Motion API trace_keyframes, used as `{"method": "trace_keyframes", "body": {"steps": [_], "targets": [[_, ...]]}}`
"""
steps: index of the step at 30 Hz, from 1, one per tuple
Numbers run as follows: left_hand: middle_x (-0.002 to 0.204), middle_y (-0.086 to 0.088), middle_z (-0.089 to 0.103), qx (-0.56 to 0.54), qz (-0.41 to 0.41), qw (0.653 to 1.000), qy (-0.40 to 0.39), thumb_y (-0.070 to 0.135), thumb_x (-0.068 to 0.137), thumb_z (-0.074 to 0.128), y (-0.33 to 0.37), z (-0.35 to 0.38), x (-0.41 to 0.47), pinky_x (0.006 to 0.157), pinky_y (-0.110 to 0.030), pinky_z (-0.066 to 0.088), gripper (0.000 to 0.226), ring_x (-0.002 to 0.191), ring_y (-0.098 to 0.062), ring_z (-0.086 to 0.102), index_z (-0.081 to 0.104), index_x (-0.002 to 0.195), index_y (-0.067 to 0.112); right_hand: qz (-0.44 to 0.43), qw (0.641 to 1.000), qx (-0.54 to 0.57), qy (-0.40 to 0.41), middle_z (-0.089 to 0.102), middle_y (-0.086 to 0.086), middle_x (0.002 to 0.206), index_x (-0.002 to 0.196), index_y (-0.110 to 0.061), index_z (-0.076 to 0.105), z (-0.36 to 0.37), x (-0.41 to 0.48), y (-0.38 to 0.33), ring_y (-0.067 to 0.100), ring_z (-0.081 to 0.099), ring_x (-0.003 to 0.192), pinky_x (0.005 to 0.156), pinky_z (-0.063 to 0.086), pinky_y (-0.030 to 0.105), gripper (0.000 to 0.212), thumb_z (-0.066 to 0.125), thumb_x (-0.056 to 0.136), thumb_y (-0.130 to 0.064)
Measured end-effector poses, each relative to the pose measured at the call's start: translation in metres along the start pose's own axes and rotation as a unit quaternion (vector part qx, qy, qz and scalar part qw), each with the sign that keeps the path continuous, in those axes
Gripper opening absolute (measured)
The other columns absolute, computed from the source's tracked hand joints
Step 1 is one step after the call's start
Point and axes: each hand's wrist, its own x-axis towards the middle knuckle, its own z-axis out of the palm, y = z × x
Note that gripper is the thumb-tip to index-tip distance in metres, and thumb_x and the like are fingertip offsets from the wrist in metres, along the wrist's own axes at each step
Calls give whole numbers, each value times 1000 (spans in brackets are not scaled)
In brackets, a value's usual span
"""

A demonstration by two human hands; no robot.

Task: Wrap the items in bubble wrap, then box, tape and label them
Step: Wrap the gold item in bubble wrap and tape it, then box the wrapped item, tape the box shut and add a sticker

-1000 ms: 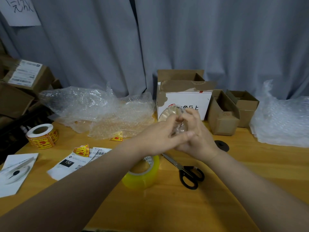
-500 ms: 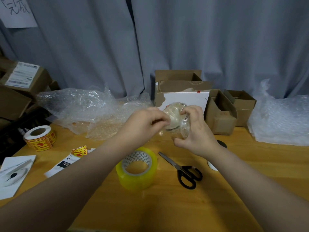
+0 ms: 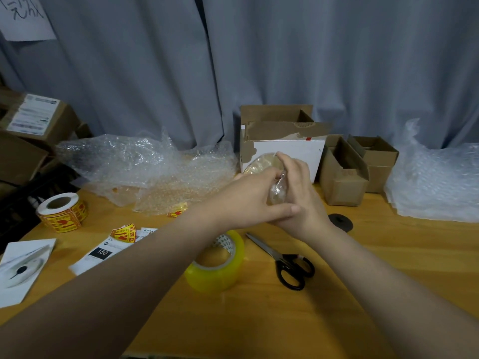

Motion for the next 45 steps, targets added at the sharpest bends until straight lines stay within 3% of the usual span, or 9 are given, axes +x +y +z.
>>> {"method": "trace_keyframes", "body": {"steps": [4, 10, 16, 21, 25, 28, 32, 36, 45], "targets": [[100, 10, 63, -30, -23, 991, 125, 54, 83, 59, -10, -7, 4, 89, -31, 43, 39, 98, -9, 57, 58, 107, 23, 14, 999, -30, 17, 30, 3, 136, 149, -19, 19, -4, 9, 6, 20, 48, 111, 84, 50, 33, 107, 82, 63, -26], [71, 14, 51, -83, -3, 995, -48, 52, 92, 47, -7, -6, 25, 57, -13, 37, 25, 65, -3, 49, 47, 79, 31, -61, 993, -90, -36, 35, 9, 138, 153, -18, 13, -11, 31, 10, 25, 53, 107, 83, 47, 37, 113, 81, 64, -26], [96, -4, 60, -154, -23, 943, 295, 36, 95, 51, -56, -31, 97, 82, -29, 46, 23, 89, -16, 59, 60, 94, 15, 56, 997, 11, 43, 28, -4, 143, 152, -26, 1, -47, 66, 37, 1, 34, 116, 94, 38, 25, 119, 83, 66, -32], [150, -7, 34, 67, -59, 996, 12, 53, 79, 66, -112, -39, 178, 115, -38, 21, 83, 139, -22, 28, 35, 143, 12, 111, 961, 178, 180, 39, -5, 140, 145, -29, 22, -71, 106, 60, 11, 43, 127, 105, 44, 40, 104, 84, 62, -31], [123, -1, 58, 74, -16, 989, -123, 34, 88, 63, -116, -32, 210, 92, -26, 39, 38, 110, -19, 52, 58, 121, 15, 88, 948, 219, 215, 44, -5, 135, 137, -28, 26, -88, 148, 64, 11, 49, 123, 102, 46, 43, 95, 84, 62, -26], [89, -1, 60, 115, 79, 981, -135, 27, 92, 55, -102, -26, 202, 75, -35, 46, 15, 83, -20, 55, 58, 88, 13, 74, 955, 215, 191, 46, -13, 129, 135, -31, 29, -90, 170, 63, 7, 51, 120, 103, 46, 41, 96, 86, 59, -30], [113, 3, 62, 254, 188, 935, -159, 40, 95, 40, -87, -8, 164, 96, -34, 30, 29, 109, -17, 44, 60, 101, 21, 64, 958, 265, 92, 48, -14, 127, 135, -30, 29, -70, 170, 57, -2, 51, 116, 102, 46, 32, 95, 89, 62, -14], [106, 3, 60, 396, 198, 892, -91, 44, 94, 19, -68, -3, 138, 84, -34, 19, 49, 104, -21, 36, 60, 110, 24, 53, 962, 266, 35, 46, -17, 130, 132, -39, 27, -71, 152, 54, -6, 50, 117, 94, 45, 16, 93, 86, 66, -9], [68, 1, 54, 379, 250, 891, 21, 25, 72, 73, -73, 2, 85, 50, -28, 37, 11, 56, -18, 51, 64, 74, 21, 21, 998, 13, -61, 42, -17, 134, 138, -40, 23, -100, 97, 69, 4, 43, 125, 104, 43, 32, 99, 85, 64, -20]]}}
